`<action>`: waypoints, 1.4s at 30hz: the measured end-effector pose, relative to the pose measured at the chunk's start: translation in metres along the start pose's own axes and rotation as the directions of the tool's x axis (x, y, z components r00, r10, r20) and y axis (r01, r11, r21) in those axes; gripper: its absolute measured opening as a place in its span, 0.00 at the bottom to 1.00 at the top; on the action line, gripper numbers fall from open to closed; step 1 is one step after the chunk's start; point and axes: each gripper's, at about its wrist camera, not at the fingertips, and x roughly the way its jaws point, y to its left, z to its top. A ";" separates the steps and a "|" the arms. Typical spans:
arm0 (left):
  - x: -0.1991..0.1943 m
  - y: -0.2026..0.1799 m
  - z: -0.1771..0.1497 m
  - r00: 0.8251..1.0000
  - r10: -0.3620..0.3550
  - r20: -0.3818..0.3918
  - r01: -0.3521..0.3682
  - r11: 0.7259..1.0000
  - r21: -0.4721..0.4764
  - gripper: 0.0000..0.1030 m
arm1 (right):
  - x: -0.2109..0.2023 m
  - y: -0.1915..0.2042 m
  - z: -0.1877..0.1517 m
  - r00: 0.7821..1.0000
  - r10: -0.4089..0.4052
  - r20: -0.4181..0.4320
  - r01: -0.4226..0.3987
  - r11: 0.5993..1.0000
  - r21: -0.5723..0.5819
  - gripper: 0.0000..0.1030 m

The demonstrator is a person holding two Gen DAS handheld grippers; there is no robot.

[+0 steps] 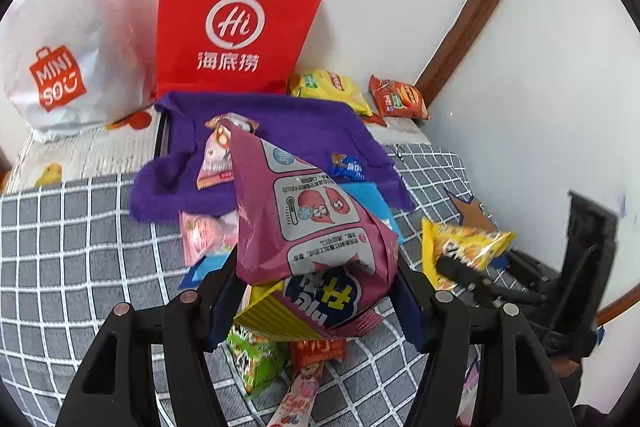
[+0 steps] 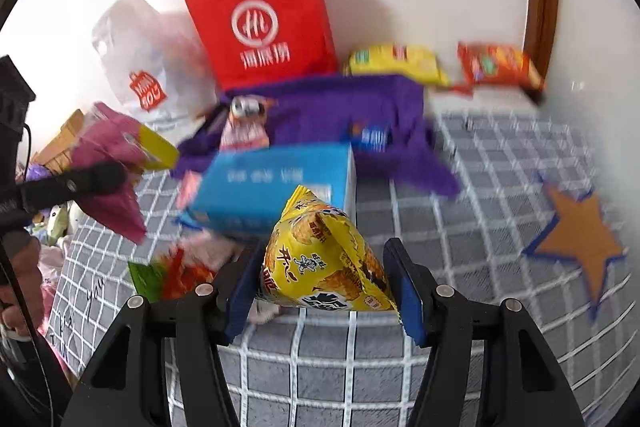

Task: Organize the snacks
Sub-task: 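Carry the yellow chip bag with the right tool while the left carries the pink bag toward the purple cloth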

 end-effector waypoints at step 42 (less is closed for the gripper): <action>0.101 0.050 0.134 0.997 0.073 -0.004 -0.073 0.997 -0.008 0.62 | 0.125 -0.010 0.169 0.998 0.003 0.070 0.000 0.999 -0.047 0.59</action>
